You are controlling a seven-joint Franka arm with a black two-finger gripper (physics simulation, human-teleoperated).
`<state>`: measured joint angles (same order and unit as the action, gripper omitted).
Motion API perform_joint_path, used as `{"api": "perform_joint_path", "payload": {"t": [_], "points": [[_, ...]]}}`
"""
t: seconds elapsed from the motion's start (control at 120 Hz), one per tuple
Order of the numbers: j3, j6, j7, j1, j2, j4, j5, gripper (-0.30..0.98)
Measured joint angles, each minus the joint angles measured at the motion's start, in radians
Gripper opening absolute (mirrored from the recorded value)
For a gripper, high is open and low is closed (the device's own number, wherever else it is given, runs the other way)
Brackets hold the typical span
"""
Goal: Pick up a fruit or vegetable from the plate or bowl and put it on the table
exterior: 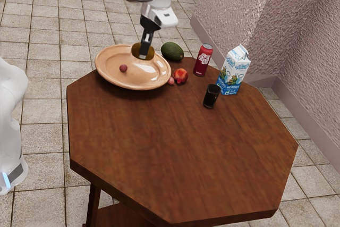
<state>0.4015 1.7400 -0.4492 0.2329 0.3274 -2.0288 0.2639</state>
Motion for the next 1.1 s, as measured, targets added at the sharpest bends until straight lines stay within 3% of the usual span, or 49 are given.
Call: {"api": "perform_joint_path", "payload": {"t": [0.192,0.45,0.633,0.85,1.1], "points": [[-0.178,-0.022,0.024,-0.064,0.002,0.005,-0.066,0.29],[-0.237,-0.044,0.061,-0.043,0.009,0.005,-0.105,0.30],[-0.336,-0.096,0.108,-0.035,0.016,0.025,-0.110,0.30],[-0.355,-0.096,0.164,0.010,0.006,0.020,-0.114,0.30],[-0.354,0.083,0.210,0.077,-0.004,0.002,-0.120,0.30]]}}
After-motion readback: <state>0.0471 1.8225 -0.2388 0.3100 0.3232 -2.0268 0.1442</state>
